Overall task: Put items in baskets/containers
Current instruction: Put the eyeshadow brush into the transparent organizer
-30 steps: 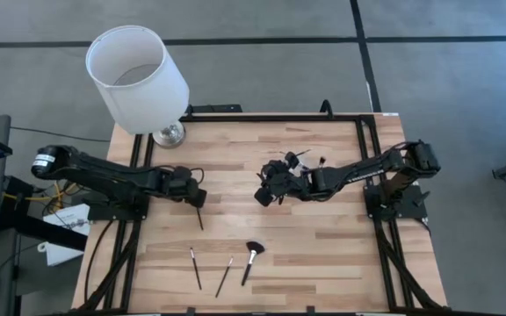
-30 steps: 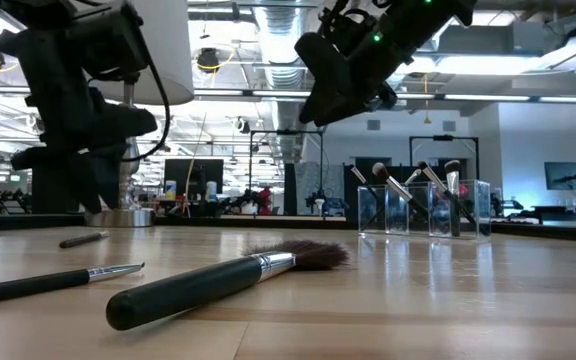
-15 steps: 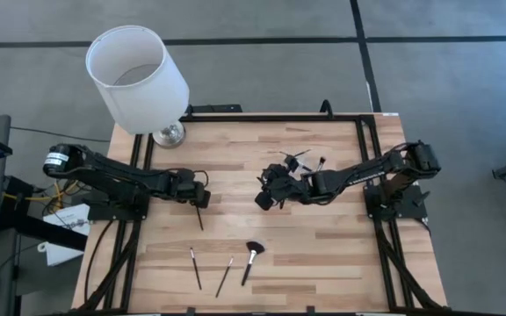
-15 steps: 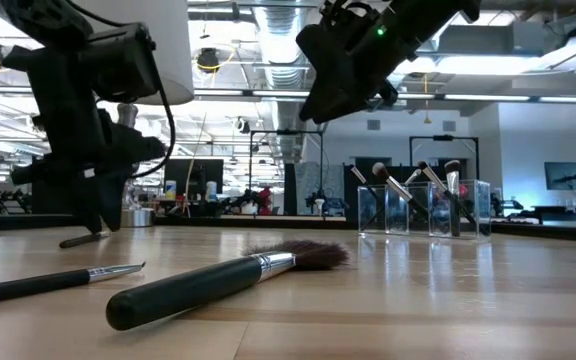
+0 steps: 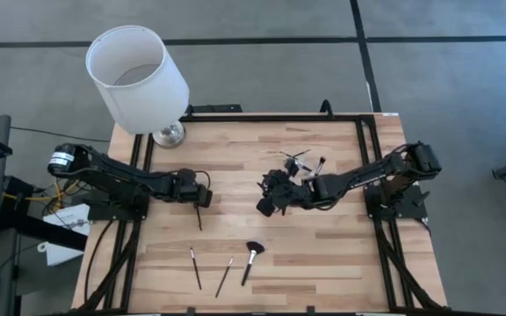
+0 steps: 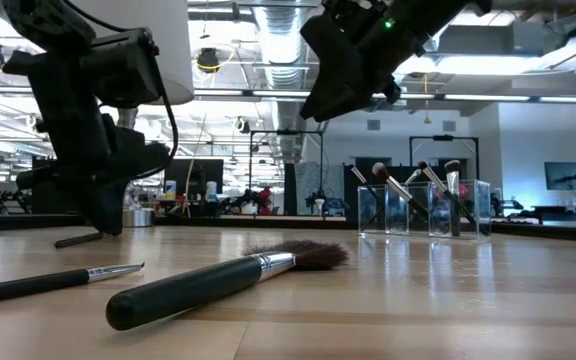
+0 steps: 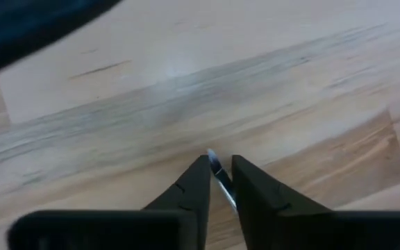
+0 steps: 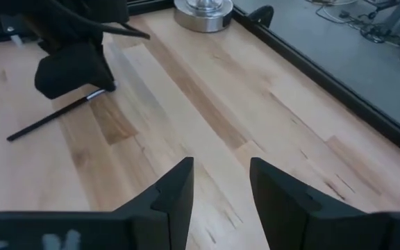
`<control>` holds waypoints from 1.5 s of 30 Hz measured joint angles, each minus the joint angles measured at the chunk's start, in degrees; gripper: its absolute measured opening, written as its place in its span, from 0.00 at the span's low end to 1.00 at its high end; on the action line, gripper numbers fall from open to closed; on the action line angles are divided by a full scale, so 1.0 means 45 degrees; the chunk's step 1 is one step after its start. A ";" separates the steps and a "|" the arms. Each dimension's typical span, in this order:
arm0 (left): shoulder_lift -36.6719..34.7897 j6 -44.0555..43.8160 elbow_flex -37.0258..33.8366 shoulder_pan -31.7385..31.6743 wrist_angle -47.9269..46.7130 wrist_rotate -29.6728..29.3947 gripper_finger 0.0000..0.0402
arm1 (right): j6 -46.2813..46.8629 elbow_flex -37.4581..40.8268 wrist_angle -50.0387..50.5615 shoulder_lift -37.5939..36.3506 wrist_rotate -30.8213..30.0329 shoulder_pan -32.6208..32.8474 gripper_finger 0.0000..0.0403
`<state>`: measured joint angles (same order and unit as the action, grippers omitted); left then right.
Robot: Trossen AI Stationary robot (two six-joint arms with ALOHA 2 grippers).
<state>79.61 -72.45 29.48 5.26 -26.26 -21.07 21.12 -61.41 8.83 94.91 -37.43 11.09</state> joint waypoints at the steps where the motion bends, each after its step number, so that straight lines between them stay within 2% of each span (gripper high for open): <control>1: -0.0024 0.0004 -0.0001 0.0042 0.0029 -0.0120 0.11 | 0.0102 0.0000 0.0028 0.0000 0.0000 0.0041 0.33; 5: -0.0023 0.0027 -0.0015 0.0278 0.0146 -0.0451 0.03 | 0.0321 0.0000 -0.0017 0.0000 0.0383 0.0238 0.33; 10: 0.0015 0.0034 -0.0035 0.0527 0.0318 -0.1146 0.03 | 0.0301 -0.0021 -0.1326 0.0205 0.1372 0.0302 0.33; 15: 0.0023 0.0231 -0.0068 0.0961 0.0729 -0.2457 0.02 | -0.0158 -0.0031 -0.3547 0.1321 0.2062 0.0267 0.33; 18: 0.0020 0.0642 -0.0113 0.1062 0.1192 -0.2734 0.02 | -0.0476 -0.0043 -0.4496 0.2124 0.2336 0.0103 0.33; 21: 0.0016 0.1527 -0.0113 0.1077 0.2203 -0.2943 0.02 | -0.0518 -0.0329 -0.4041 0.2306 0.2326 -0.0025 0.33; 25: 0.0009 0.3290 -0.0113 0.1072 0.4759 -0.3087 0.02 | -0.0908 -0.0652 -0.2654 0.1323 0.2156 -0.0018 0.31; 29: 0.0001 0.5513 -0.0113 0.0997 0.7925 -0.3124 0.02 | -0.0786 -0.0699 -0.0554 -0.0340 0.1138 0.0364 0.30; 33: 0.0000 0.7368 -0.0113 0.0640 1.0413 -0.3129 0.02 | -0.0513 -0.0699 0.2423 -0.2082 -0.0751 0.1053 0.29; 36: 0.0193 0.8525 -0.0113 0.0284 1.2273 -0.3123 0.02 | 0.0478 -0.0695 0.4237 -0.3363 -0.2237 0.1745 0.29; 41: 0.1880 1.0462 0.0096 -0.0622 1.6861 -0.1924 0.02 | 0.1074 -0.0695 0.5472 -0.4935 -0.4171 0.3022 0.29; 45: 0.3842 1.1826 0.1291 -0.1291 1.9514 -0.0585 0.02 | 0.1074 -0.0695 0.5472 -0.5521 -0.4980 0.3851 0.29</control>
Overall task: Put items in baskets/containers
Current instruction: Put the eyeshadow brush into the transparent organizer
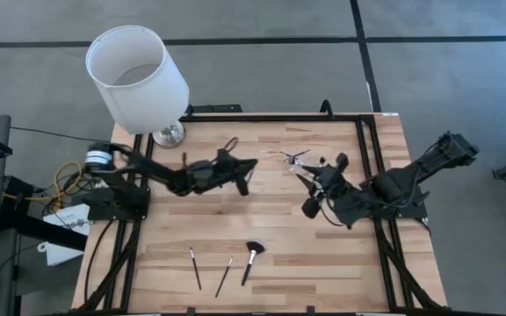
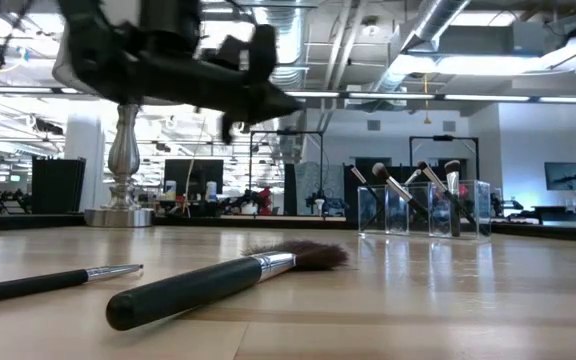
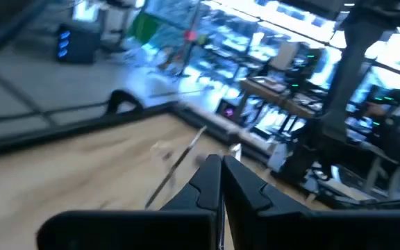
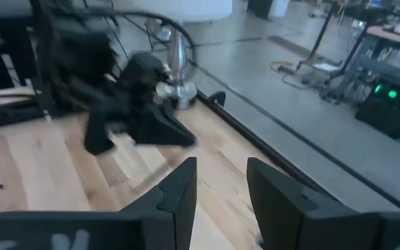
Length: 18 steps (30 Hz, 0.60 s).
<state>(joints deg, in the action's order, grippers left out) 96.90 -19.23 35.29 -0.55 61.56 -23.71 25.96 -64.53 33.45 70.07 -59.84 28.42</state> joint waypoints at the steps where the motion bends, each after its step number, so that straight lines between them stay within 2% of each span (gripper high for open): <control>1: 0.0485 0.0330 0.0472 -0.0139 0.0207 0.0393 0.02 | 0.0000 0.0000 -0.0002 -0.0065 -0.0166 0.0158 0.29; 3: 0.1457 0.1068 0.1627 -0.0350 0.0365 0.1021 0.02 | 0.0000 0.0000 0.0000 -0.0113 -0.0456 0.0421 0.29; 8: 0.3267 0.3216 0.4341 -0.0756 0.0441 0.1639 0.02 | 0.0214 0.0005 -0.0010 0.0012 -0.0436 0.0805 0.29; 12: 0.3914 0.4174 0.5726 -0.0930 0.0588 0.2341 0.02 | 0.0272 0.0021 -0.0020 0.0170 -0.0377 0.1064 0.29; 18: 0.4288 0.6317 0.7070 -0.0936 0.0657 0.2640 0.02 | 0.0267 0.0006 -0.0213 0.0309 -0.0410 0.1320 0.29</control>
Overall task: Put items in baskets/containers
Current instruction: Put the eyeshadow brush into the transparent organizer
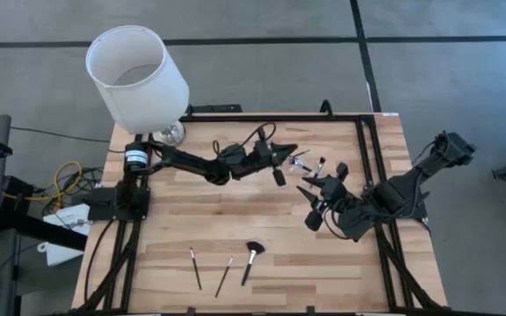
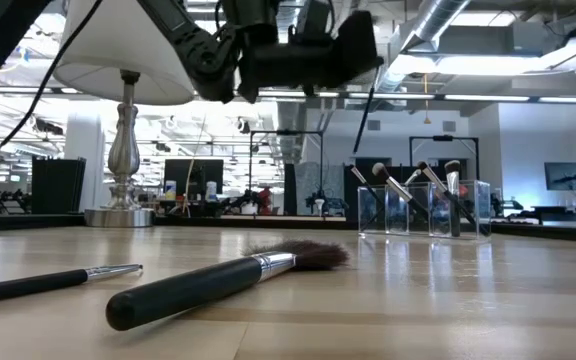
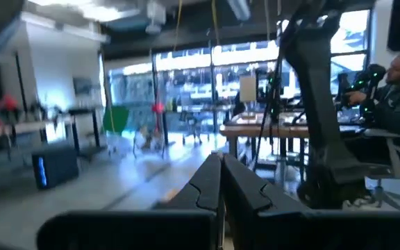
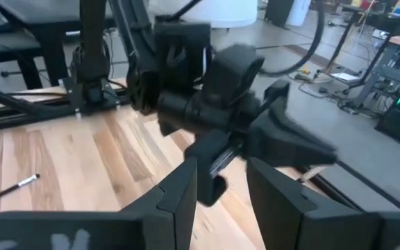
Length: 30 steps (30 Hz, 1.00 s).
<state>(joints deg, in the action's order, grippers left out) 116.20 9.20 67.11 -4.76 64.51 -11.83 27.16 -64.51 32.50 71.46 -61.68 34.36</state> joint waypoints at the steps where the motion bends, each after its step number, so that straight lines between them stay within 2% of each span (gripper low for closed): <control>1: 0.0021 0.0236 0.0166 -0.0054 0.0052 0.0067 0.02 | -0.0005 0.0001 0.0019 0.0013 0.0006 0.0030 0.29; 4: 0.0230 0.0329 0.0560 -0.0256 0.0127 0.0191 0.02 | -0.0005 0.0004 0.0013 0.0033 0.0026 0.0035 0.29; 14: 0.2608 0.0267 0.2127 -0.0922 0.1631 0.0649 0.02 | -0.0029 0.0004 -0.0327 0.0029 0.0037 0.0031 0.29; 30: 0.4312 -0.0161 0.2197 -0.1029 0.1651 0.0651 0.02 | -0.0029 0.0004 -0.0370 0.0029 0.0035 0.0026 0.29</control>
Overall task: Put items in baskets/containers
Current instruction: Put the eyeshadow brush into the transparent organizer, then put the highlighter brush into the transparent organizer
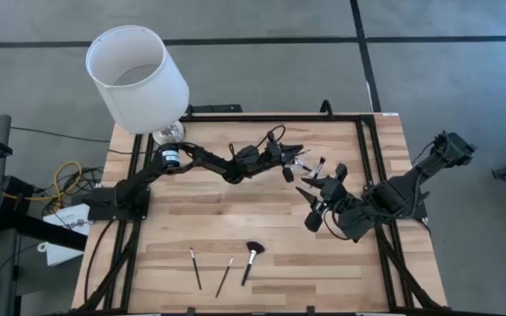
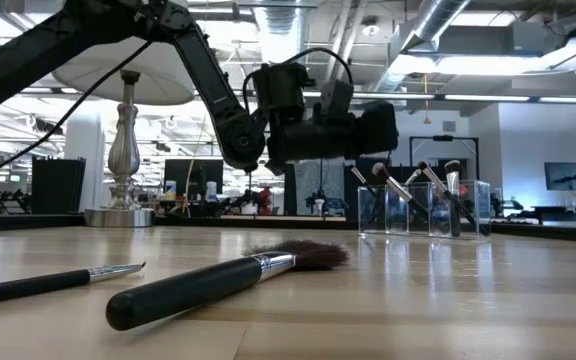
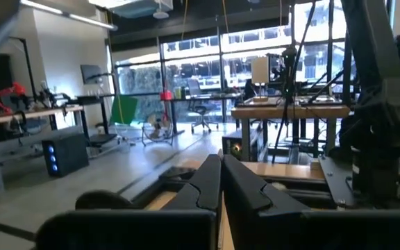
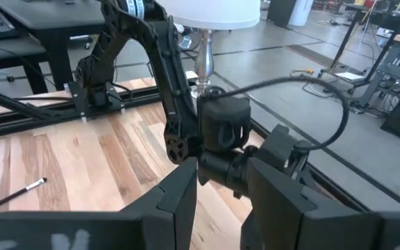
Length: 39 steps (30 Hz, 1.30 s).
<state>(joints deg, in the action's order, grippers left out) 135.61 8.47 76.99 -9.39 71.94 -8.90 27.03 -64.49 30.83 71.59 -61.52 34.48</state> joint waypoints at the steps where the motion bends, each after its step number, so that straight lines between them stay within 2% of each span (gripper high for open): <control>1: 0.0045 -0.0071 0.0000 0.0001 0.0001 0.0001 0.02 | 0.0000 0.0001 -0.0001 0.0000 -0.0002 0.0000 0.29; 16: -0.0123 -0.0763 0.0010 0.0019 -0.0627 -0.0001 0.16 | 0.0532 0.0000 -0.0058 0.0000 0.0006 0.0000 0.29; 21: -0.1303 -0.1044 -0.0295 0.0337 -0.1826 -0.0008 0.21 | 0.1057 0.0000 0.0008 0.0000 0.0241 0.0092 0.29; 26: -0.4159 -0.0356 -0.1942 0.1016 -0.4355 0.0003 0.22 | 0.1706 0.0000 0.0010 0.0270 0.1066 0.0120 0.29; 32: -0.9171 -0.0656 -0.4755 0.2204 -0.9222 0.0531 0.22 | 0.2109 0.0000 -0.0009 0.1645 0.1573 0.0149 0.29; 35: -1.1796 -0.0682 -0.6223 0.2957 -1.0654 0.0659 0.22 | 0.1912 0.0007 -0.0296 0.2551 0.2560 0.0060 0.30; 39: -1.4885 -0.1586 -0.8274 0.3764 -1.1017 0.0639 0.22 | 0.1176 0.0010 -0.1699 0.3560 0.4596 -0.0293 0.35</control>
<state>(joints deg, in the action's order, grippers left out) 68.62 1.33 39.76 7.55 22.37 -6.03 32.32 -64.45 23.19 87.61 -40.84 33.16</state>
